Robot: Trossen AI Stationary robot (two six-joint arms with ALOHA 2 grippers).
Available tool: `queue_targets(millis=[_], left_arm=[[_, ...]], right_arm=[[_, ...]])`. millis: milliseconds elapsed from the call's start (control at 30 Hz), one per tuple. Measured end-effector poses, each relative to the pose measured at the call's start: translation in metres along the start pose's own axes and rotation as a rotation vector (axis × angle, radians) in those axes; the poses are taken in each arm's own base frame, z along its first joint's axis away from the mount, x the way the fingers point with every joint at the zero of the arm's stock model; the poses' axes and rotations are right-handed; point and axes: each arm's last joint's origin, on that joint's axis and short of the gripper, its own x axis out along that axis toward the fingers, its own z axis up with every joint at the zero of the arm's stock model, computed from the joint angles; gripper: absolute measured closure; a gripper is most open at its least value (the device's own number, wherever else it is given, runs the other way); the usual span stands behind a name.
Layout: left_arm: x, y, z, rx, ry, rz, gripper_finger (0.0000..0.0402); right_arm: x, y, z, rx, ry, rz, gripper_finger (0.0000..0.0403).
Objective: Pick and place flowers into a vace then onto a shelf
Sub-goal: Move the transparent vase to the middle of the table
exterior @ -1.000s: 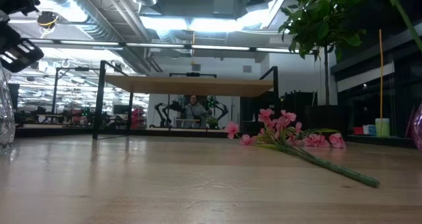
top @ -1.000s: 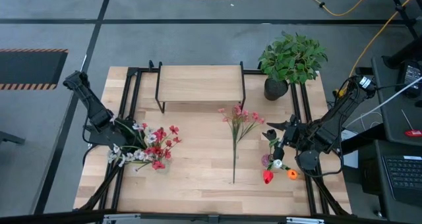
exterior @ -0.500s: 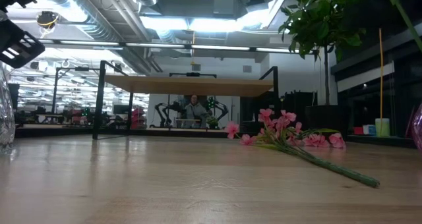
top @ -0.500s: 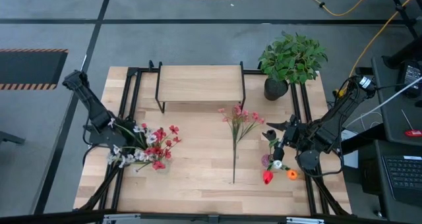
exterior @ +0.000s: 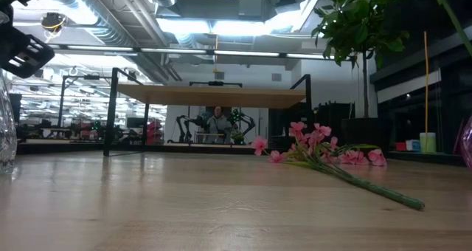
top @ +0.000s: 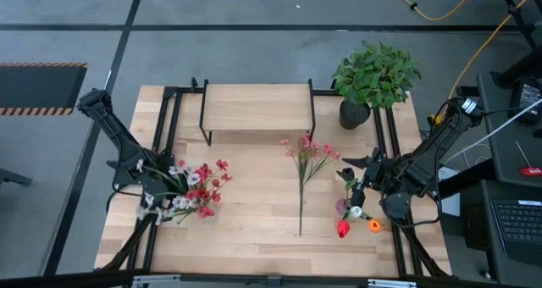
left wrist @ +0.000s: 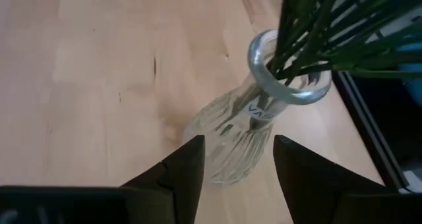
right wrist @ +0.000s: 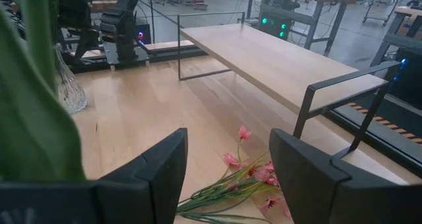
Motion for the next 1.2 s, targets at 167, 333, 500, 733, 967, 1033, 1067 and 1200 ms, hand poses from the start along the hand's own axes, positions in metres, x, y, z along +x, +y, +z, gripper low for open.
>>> queue_targets(millis=[167,333,500,733,967,1033,1067,1200], left_arm=[[0.002,-0.001,0.0,0.013,-0.001,0.002,0.0228],[0.004,-0.004,0.005,0.064,-0.044,-0.013,0.0228],[0.008,-0.008,0.008,0.124,-0.075,-0.029,0.0228],[0.017,-0.008,0.006,0.157,-0.052,0.039,0.0229],[0.022,-0.013,0.012,0.237,-0.111,0.018,0.0229],[0.022,-0.014,0.013,0.249,-0.122,0.019,0.0229],[0.022,-0.014,0.014,0.249,-0.127,0.027,0.023],[0.021,-0.012,0.014,0.265,-0.146,0.074,0.0253]], right_arm=[[0.0,0.0,0.0,0.0,0.0,0.0,0.0186],[0.0,0.0,0.0,0.0,0.0,0.0,0.0186],[0.0,0.0,0.0,0.0,0.0,0.0,0.0186],[0.0,0.0,0.0,-0.002,0.0,0.0,0.0186],[0.0,0.0,0.0,-0.002,0.0,0.0,0.0186],[0.0,0.0,0.0,-0.002,0.0,0.0,0.0186],[0.0,0.0,0.0,-0.003,0.0,0.0,0.0186],[0.0,0.0,0.0,-0.003,0.0,0.0,0.0186]])
